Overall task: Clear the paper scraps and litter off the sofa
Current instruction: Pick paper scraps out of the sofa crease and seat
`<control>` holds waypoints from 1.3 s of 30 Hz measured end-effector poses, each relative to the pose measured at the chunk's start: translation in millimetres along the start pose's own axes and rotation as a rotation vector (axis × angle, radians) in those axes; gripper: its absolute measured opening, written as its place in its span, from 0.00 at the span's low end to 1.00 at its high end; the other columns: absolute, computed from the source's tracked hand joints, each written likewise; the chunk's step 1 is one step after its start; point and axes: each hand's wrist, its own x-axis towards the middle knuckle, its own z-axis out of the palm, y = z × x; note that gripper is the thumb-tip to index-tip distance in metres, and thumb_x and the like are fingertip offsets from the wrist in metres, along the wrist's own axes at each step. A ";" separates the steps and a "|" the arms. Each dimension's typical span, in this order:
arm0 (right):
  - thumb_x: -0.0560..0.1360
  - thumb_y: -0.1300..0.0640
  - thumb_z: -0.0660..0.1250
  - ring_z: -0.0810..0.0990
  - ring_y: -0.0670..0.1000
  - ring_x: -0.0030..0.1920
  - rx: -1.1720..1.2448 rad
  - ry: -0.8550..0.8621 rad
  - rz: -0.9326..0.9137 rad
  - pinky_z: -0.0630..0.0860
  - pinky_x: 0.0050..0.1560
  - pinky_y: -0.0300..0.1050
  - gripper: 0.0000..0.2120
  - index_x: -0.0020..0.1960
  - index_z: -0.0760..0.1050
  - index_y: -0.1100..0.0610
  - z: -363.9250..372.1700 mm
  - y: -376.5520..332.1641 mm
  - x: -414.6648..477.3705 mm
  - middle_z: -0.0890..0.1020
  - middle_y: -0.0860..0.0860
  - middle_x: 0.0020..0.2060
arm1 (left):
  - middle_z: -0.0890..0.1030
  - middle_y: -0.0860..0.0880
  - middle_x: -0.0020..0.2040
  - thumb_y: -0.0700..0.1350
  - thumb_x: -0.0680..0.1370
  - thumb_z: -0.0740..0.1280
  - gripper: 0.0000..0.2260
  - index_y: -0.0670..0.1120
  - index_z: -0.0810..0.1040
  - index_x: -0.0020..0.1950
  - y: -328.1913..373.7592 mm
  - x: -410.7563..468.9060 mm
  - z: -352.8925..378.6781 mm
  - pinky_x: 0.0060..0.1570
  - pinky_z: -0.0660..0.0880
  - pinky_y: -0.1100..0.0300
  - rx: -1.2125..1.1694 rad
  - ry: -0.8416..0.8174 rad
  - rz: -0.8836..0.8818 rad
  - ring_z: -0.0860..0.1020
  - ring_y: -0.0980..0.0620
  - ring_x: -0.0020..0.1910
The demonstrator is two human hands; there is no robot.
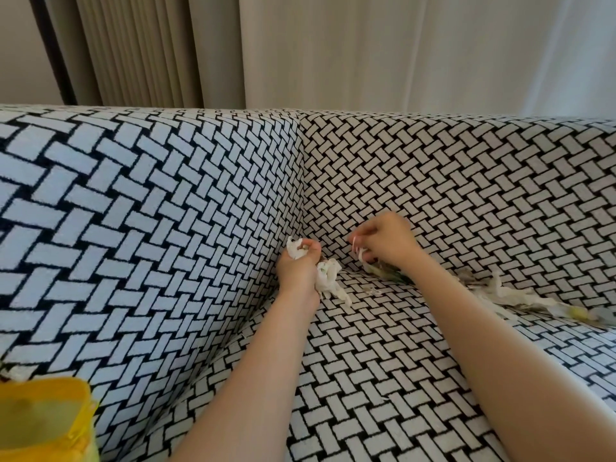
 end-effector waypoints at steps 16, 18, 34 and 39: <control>0.76 0.69 0.61 0.81 0.49 0.40 0.832 0.066 0.137 0.81 0.38 0.35 0.06 0.50 0.76 0.66 -38.6 -35.0 -11.3 0.80 0.55 0.41 | 0.75 0.52 0.39 0.35 0.78 0.63 0.12 0.50 0.72 0.39 -2.7 2.6 3.2 0.39 0.74 0.60 0.026 -0.033 -0.006 0.74 0.55 0.38; 0.77 0.70 0.60 0.80 0.49 0.41 0.942 0.059 0.149 0.81 0.39 0.35 0.07 0.51 0.76 0.67 -39.1 -39.6 -13.2 0.80 0.55 0.42 | 0.75 0.51 0.39 0.35 0.78 0.63 0.11 0.49 0.72 0.39 -3.9 1.2 3.6 0.40 0.74 0.59 0.045 -0.052 0.010 0.74 0.54 0.37; 0.78 0.69 0.56 0.80 0.46 0.25 1.584 -0.181 0.085 0.77 0.28 0.33 0.08 0.44 0.74 0.65 -53.3 -82.5 -33.9 0.80 0.54 0.26 | 0.74 0.52 0.44 0.55 0.68 0.73 0.19 0.47 0.73 0.52 -16.5 -27.8 19.6 0.42 0.72 0.61 1.124 -0.541 0.404 0.73 0.53 0.44; 0.78 0.70 0.52 0.68 0.42 0.28 1.076 -0.035 0.031 0.66 0.26 0.31 0.14 0.51 0.75 0.62 -66.7 -71.2 -29.3 0.74 0.50 0.33 | 0.77 0.50 0.45 0.52 0.70 0.73 0.17 0.45 0.75 0.52 -26.9 -27.7 25.0 0.41 0.69 0.60 1.237 -0.496 0.509 0.73 0.50 0.45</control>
